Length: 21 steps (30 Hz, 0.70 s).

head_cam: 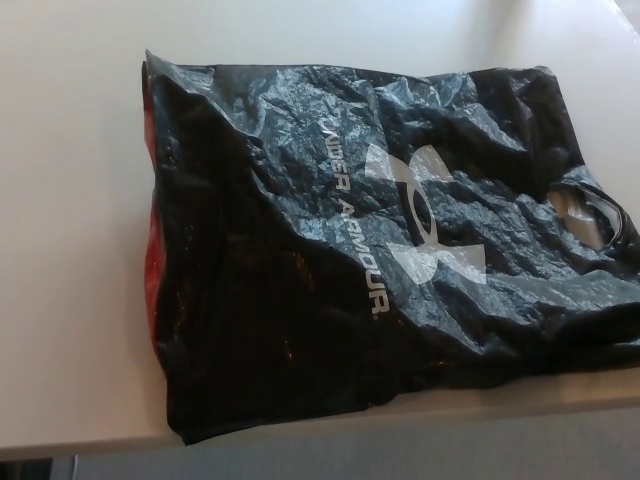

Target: A plastic bag is kept in the middle of the desk and the robot uses both its hands to grab the bag from the left and right and brings its hands close together to compress the bag

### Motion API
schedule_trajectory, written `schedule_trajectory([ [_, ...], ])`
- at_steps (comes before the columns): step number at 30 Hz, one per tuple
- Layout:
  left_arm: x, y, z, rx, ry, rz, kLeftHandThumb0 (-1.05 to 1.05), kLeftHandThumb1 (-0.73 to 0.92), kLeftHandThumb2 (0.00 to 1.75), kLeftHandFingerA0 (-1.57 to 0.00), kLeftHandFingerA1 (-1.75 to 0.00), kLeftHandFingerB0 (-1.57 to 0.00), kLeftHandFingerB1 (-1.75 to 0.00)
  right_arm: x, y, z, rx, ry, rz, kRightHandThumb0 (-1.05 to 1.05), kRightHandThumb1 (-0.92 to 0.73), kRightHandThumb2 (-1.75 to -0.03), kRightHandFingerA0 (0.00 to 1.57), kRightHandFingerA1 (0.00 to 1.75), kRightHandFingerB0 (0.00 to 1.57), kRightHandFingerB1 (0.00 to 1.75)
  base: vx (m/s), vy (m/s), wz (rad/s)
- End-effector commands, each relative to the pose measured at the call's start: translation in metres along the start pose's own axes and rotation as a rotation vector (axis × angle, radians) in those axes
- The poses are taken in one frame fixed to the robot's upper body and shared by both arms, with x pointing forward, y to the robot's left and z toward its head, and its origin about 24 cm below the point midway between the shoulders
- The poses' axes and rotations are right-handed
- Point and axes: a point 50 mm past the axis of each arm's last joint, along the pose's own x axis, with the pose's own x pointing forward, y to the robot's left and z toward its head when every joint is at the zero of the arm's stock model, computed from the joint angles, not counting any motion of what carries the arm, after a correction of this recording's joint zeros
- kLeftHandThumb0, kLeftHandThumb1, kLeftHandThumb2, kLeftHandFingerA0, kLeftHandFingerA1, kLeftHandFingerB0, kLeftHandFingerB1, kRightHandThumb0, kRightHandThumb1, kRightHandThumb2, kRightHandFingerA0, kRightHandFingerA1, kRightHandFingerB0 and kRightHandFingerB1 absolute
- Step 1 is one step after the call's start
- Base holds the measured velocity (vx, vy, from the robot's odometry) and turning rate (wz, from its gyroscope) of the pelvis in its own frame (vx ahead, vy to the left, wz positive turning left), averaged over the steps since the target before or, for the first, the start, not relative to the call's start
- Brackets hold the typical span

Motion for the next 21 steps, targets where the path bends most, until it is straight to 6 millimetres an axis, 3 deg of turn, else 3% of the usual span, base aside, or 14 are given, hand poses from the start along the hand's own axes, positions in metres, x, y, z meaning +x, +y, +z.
schedule_trajectory([
  [1,-0.009,-0.028,-0.073,-0.069,0.422,0.029,-0.75,0.8,1.19,-0.03,-0.47,-0.06,-0.35,0.019,0.013,-0.052,-0.001,0.378,-0.017,-1.05,-0.78,-1.16,0.0,0.13,0.0,0.01,0.0,0.0,0.0],
  [4,-0.021,-0.04,-0.1,-0.043,0.545,0.013,-0.82,0.87,1.25,-0.01,-0.45,-0.14,-0.36,0.011,0.032,-0.074,-0.021,0.505,0.017,-1.0,-0.8,-1.16,0.0,0.15,0.0,0.01,0.0,0.0,0.0],
  [5,-0.024,-0.043,-0.104,-0.042,0.559,0.014,-0.86,0.92,0.9,-0.11,-0.42,-0.11,-0.29,0.009,0.035,-0.078,-0.022,0.531,0.022,-1.02,-0.81,-1.16,0.0,0.17,0.0,0.0,0.0,0.0,0.0],
  [6,-0.028,-0.047,-0.111,-0.049,0.597,0.017,-0.9,0.91,1.27,0.0,-0.44,-0.15,-0.33,0.005,0.039,-0.085,-0.024,0.562,0.036,-1.02,-0.8,-1.17,0.0,0.16,0.0,0.0,0.0,0.0,0.0],
  [7,-0.03,-0.049,-0.114,-0.052,0.611,0.018,-0.9,0.91,1.27,0.0,-0.44,-0.15,-0.33,0.004,0.041,-0.087,-0.026,0.572,0.041,-1.02,-0.8,-1.17,0.0,0.16,0.0,0.0,0.0,0.0,0.0],
  [8,-0.03,-0.05,-0.117,-0.055,0.62,0.024,-0.8,0.92,0.88,-0.15,-0.39,-0.14,-0.3,0.003,0.043,-0.089,-0.027,0.581,0.042,-0.99,-0.76,-1.13,0.02,0.28,0.0,0.06,0.0,0.0,0.0],
  [9,-0.032,-0.051,-0.12,-0.059,0.635,0.033,-0.8,0.92,0.88,-0.15,-0.39,-0.14,-0.3,0.001,0.046,-0.093,-0.029,0.594,0.044,-0.99,-0.76,-1.13,0.02,0.28,0.0,0.06,0.0,0.0,0.0],
  [10,-0.038,-0.056,-0.129,-0.087,0.675,0.033,-0.83,0.85,1.24,-0.01,-0.45,-0.14,-0.35,-0.008,0.053,-0.102,-0.026,0.631,0.057,-0.94,-0.75,-1.17,0.0,0.2,0.0,0.07,0.0,0.0,0.0],
  [11,-0.042,-0.061,-0.135,-0.083,0.704,0.045,-0.87,0.9,1.26,-0.05,-0.45,-0.04,-0.37,-0.015,0.057,-0.109,-0.011,0.659,0.064,-0.95,-0.71,-0.95,0.0,0.2,0.0,0.01,0.0,0.0,0.0],
  [14,-0.05,-0.067,-0.145,-0.107,0.754,0.042,-0.85,0.92,1.25,-0.05,-0.46,-0.06,-0.36,-0.028,0.066,-0.121,0.031,0.713,0.077,-0.97,-0.8,-1.16,0.0,0.12,0.0,0.05,0.0,0.0,0.0],
  [18,-0.06,-0.074,-0.154,-0.091,0.798,0.036,-0.86,0.92,1.26,-0.11,-0.5,-0.08,-0.42,-0.048,0.076,-0.136,0.043,0.805,0.082,-0.93,-0.73,-1.0,0.0,0.18,0.0,0.06,0.0,0.0,0.0],
  [19,-0.062,-0.075,-0.156,-0.099,0.808,0.03,-0.81,0.92,0.9,-0.13,-0.39,-0.13,-0.28,-0.052,0.078,-0.137,0.04,0.811,0.084,-0.87,-0.74,-1.16,0.0,0.22,0.0,0.13,0.0,0.0,0.0],
  [20,-0.065,-0.078,-0.158,-0.113,0.822,0.027,-0.86,0.91,1.26,0.0,-0.45,-0.12,-0.36,-0.057,0.081,-0.14,0.036,0.821,0.09,-0.95,-0.81,-1.17,0.01,0.22,0.0,0.07,0.0,0.0,0.0],
  [21,-0.068,-0.083,-0.16,-0.128,0.84,0.024,-0.86,0.92,1.26,-0.02,-0.46,-0.08,-0.35,-0.063,0.084,-0.142,0.031,0.832,0.097,-0.94,-0.82,-1.18,0.0,0.19,0.0,0.08,0.0,0.0,0.0],
])
